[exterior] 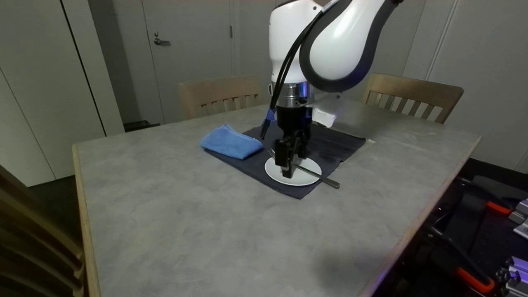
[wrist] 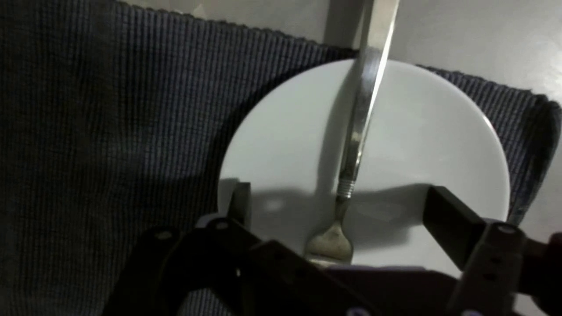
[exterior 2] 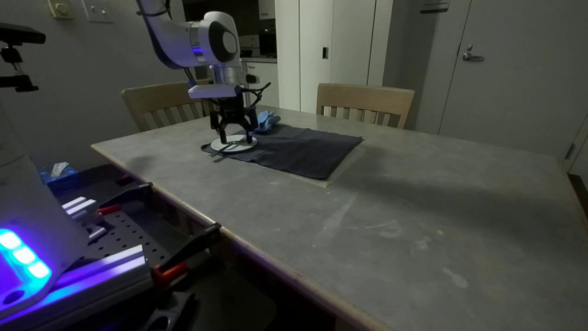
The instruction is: Move the fork to the right
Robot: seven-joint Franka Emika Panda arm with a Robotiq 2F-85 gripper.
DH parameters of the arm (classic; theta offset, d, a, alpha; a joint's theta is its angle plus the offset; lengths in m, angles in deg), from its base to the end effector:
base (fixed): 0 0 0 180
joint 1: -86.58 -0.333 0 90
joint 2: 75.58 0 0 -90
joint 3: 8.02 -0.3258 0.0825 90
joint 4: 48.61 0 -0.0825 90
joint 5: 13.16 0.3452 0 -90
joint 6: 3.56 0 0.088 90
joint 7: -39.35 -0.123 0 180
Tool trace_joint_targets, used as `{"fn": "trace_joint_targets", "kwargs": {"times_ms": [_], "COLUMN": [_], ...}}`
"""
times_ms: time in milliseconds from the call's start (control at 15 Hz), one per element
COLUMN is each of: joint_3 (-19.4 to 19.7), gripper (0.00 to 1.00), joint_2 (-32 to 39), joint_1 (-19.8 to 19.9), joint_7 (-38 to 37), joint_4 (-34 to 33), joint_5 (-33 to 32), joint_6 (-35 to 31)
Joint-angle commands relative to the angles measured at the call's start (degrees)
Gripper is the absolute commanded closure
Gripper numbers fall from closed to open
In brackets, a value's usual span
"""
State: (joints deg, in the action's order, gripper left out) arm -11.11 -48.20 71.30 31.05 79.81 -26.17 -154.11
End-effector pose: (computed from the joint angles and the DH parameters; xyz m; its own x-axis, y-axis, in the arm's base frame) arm 0.4883 0.1669 0.1731 0.9289 0.3606 -0.0843 0.3671 -0.9266 0.0812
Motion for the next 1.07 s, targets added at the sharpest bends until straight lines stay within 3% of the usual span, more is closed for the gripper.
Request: {"fn": "trace_joint_targets", "kwargs": {"times_ms": [0, 67, 200, 800, 933, 1000], "joint_3": [-0.45, -0.49, -0.49, -1.61, -1.62, -1.57], "gripper": [0.0, 0.03, 0.23, 0.85, 0.99, 1.0], "joint_2": [1.27, 1.12, 1.0, -0.17, -0.31, -0.4], "joint_1": [0.61, 0.71, 0.58, 0.94, 1.05, 1.08], "joint_7": [0.83, 0.95, 0.85, 1.33, 1.47, 1.46], "joint_4": [0.48, 0.48, 0.56, 0.76, 0.86, 0.92], "joint_5": [0.82, 0.91, 0.82, 1.13, 1.17, 1.14], "joint_6": [-1.65, -1.64, -1.77, -2.05, -2.29, -2.39]}}
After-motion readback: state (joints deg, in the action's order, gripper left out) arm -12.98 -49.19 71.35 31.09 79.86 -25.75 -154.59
